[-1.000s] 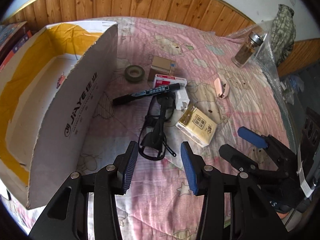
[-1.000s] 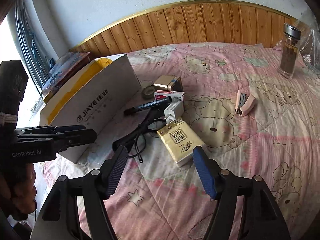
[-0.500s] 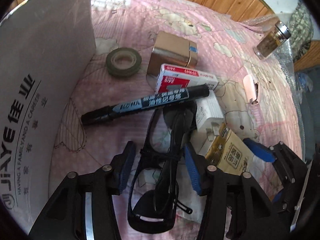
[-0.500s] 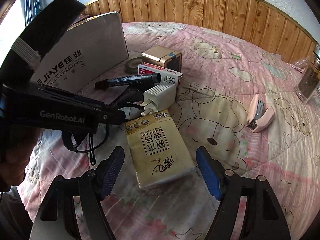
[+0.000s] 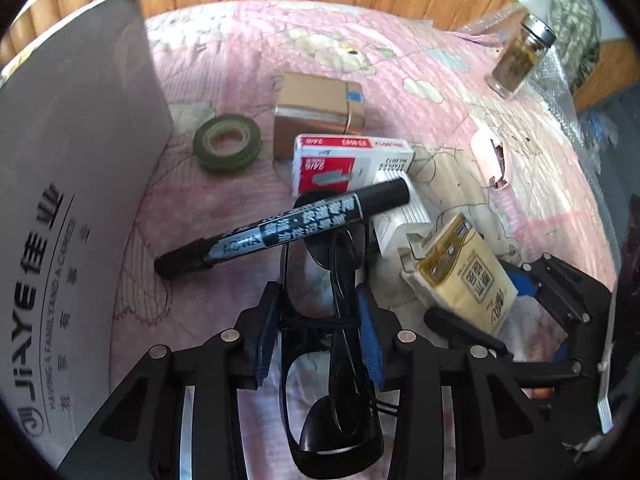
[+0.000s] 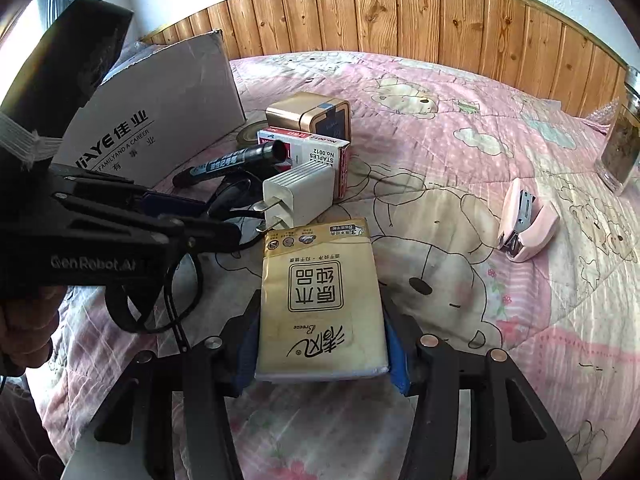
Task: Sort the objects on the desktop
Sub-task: 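Grasp the black sunglasses with the left tool while the right tool grasps the beige tissue pack, then lift the sunglasses and tissue pack and carry both over the cardboard box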
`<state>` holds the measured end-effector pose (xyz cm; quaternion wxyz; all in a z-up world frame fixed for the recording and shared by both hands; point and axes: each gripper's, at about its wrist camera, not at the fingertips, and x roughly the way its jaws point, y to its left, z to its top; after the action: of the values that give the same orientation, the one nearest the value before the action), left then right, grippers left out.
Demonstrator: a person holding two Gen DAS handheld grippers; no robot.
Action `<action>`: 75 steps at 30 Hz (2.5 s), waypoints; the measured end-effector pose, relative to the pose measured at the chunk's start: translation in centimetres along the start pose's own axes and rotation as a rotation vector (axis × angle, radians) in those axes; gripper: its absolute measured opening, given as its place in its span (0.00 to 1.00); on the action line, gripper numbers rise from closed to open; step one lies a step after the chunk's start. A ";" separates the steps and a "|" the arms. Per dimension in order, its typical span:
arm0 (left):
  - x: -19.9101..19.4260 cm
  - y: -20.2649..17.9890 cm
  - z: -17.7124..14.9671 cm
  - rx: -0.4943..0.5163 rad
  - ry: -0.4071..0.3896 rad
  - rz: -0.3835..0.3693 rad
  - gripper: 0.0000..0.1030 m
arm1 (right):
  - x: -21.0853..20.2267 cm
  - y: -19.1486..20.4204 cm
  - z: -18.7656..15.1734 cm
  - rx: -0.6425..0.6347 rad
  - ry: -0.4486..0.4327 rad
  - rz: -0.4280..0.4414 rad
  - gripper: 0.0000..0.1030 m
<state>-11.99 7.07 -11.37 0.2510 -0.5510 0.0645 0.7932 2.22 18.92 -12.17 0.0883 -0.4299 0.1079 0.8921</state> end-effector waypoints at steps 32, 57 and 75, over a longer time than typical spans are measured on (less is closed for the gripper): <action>-14.0 -2.4 -6.8 -0.093 -0.160 -0.244 0.36 | -13.3 3.0 -4.6 0.221 -0.128 0.066 0.50; -23.5 2.4 -10.8 -0.140 -0.359 -0.189 0.36 | -17.7 12.2 -1.3 0.031 -0.222 0.105 0.50; -27.1 8.2 -10.6 -0.229 -0.446 -0.129 0.36 | -17.5 16.6 2.9 -0.078 -0.232 0.161 0.50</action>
<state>0.32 -12.91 7.65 0.2452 -0.3902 -0.1179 0.8796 6.68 2.62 5.30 0.0116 -0.3167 0.0962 0.9435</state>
